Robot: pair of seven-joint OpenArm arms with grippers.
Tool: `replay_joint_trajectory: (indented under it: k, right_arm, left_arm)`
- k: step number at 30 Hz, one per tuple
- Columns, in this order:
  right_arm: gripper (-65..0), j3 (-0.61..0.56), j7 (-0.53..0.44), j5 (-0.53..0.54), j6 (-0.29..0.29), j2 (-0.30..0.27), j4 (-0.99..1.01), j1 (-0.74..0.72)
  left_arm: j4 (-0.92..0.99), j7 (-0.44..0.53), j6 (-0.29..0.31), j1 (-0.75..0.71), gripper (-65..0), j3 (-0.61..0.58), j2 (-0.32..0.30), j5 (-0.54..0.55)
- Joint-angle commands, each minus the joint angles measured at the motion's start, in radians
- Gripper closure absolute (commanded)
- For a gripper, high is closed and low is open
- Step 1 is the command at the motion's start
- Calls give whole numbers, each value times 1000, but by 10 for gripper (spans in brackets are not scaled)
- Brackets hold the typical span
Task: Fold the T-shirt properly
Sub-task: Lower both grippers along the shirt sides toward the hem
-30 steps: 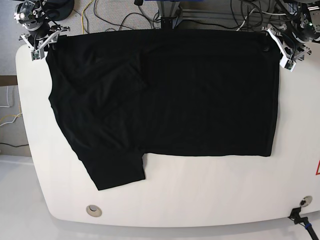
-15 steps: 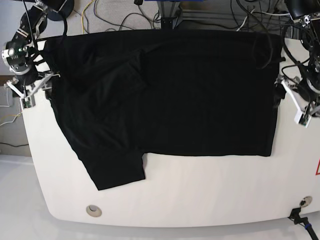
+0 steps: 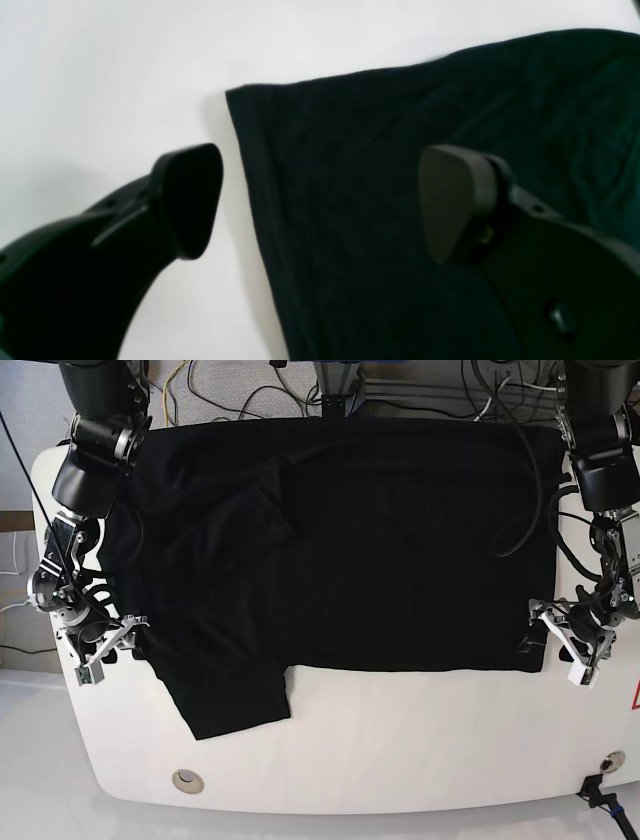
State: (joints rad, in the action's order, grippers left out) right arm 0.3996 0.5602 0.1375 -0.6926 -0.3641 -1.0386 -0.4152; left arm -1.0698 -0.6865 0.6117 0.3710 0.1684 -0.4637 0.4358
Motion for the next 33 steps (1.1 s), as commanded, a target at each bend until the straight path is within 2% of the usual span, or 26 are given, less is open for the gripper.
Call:
replay_joint_trajectory:
  k: [1,4,7,10,15,21,27,28,30,33]
  right_arm:
    - [-380,-26,-88,23,3,-36,91,-83]
    - [-380,-72,-217,23,35,-56,275,-156]
    - [-380,-130,-305,24,63,-89,419,-199]
    - [-380,-136,-395,23,106,-94,512,-198]
    - [-380,-136,-401,23,106,-86,527,-161]
    - [-378,-136,-401,23,106,-20,524,-143]
    - [-368,-136,-401,23,107,4,524,-141]
    - [-341,-136,-401,23,109,6,524,-143]
    - [-243,-136,-401,23,109,7,524,-143]
    - [-63,-136,-401,23,110,9,524,-143]
  left_arm:
    - [98,93,0,49,-585,-30,-27,11]
    - [267,178,0,99,-585,-33,-27,11]
    - [379,241,1,128,-585,-33,-34,10]
    - [428,285,3,151,-585,-33,-42,-65]
    - [437,294,35,155,-585,-33,-23,-107]
    - [435,294,34,151,-585,-33,-16,-107]
    - [435,294,27,148,-585,-33,-19,-108]
    - [435,294,27,148,-585,-33,-19,-108]
    - [435,296,9,148,-585,-33,-19,-110]
    - [437,322,-68,148,-585,-33,-19,-111]
